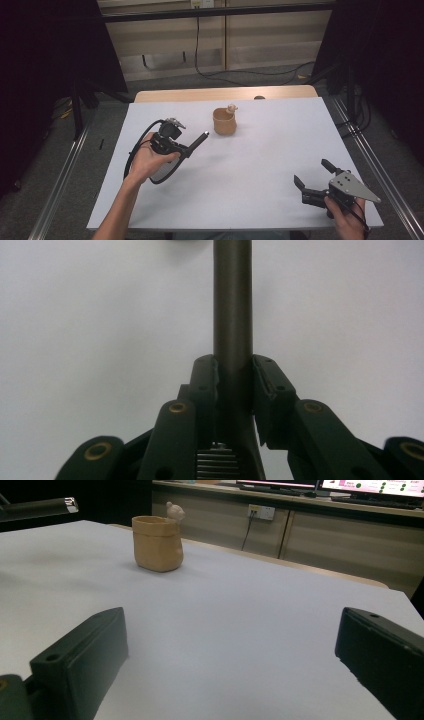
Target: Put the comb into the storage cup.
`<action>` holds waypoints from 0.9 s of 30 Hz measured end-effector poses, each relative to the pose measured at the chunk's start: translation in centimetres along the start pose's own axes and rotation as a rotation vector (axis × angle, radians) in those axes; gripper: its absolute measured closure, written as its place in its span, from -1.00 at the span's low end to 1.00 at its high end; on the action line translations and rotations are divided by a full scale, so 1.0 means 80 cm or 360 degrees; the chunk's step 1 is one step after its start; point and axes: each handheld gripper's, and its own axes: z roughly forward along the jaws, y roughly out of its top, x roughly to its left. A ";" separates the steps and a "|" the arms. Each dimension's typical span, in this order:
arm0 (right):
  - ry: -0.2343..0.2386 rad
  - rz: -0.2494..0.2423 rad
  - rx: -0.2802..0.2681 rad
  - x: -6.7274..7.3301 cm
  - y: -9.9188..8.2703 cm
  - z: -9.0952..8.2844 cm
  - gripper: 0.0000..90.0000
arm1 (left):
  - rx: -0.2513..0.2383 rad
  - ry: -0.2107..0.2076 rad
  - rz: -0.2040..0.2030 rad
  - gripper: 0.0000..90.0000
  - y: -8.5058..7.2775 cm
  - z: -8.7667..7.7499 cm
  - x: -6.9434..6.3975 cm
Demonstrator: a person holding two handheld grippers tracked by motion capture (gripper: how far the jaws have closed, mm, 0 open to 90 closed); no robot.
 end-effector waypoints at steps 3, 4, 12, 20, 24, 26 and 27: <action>0.0010 0.0011 -0.0005 0.000 0.000 -0.001 -1.00 | 0.0016 -0.0022 0.0029 0.62 0.002 0.003 -0.006; 0.0030 0.0043 -0.0036 0.001 0.001 -0.002 -1.00 | 0.0018 -0.0030 0.0045 0.62 0.003 0.003 -0.007; 0.0056 0.0026 -0.0061 0.006 0.004 -0.001 -1.00 | -0.0010 -0.0042 0.0087 0.62 0.007 0.001 -0.021; 0.0058 -0.0002 -0.0044 0.014 0.009 0.006 -1.00 | -0.0039 -0.0040 0.0115 0.62 0.012 0.001 -0.029; 0.0110 -0.0022 -0.0027 0.017 0.013 0.008 -1.00 | -0.0047 -0.0038 0.0132 0.62 0.014 0.004 -0.035; 0.0153 -0.0023 -0.0018 0.020 0.015 0.009 -1.00 | -0.0029 -0.0037 0.0153 0.62 0.015 0.005 -0.036; 0.0156 -0.0024 -0.0013 0.021 0.016 0.009 -1.00 | -0.0032 -0.0036 0.0143 0.62 0.015 0.006 -0.039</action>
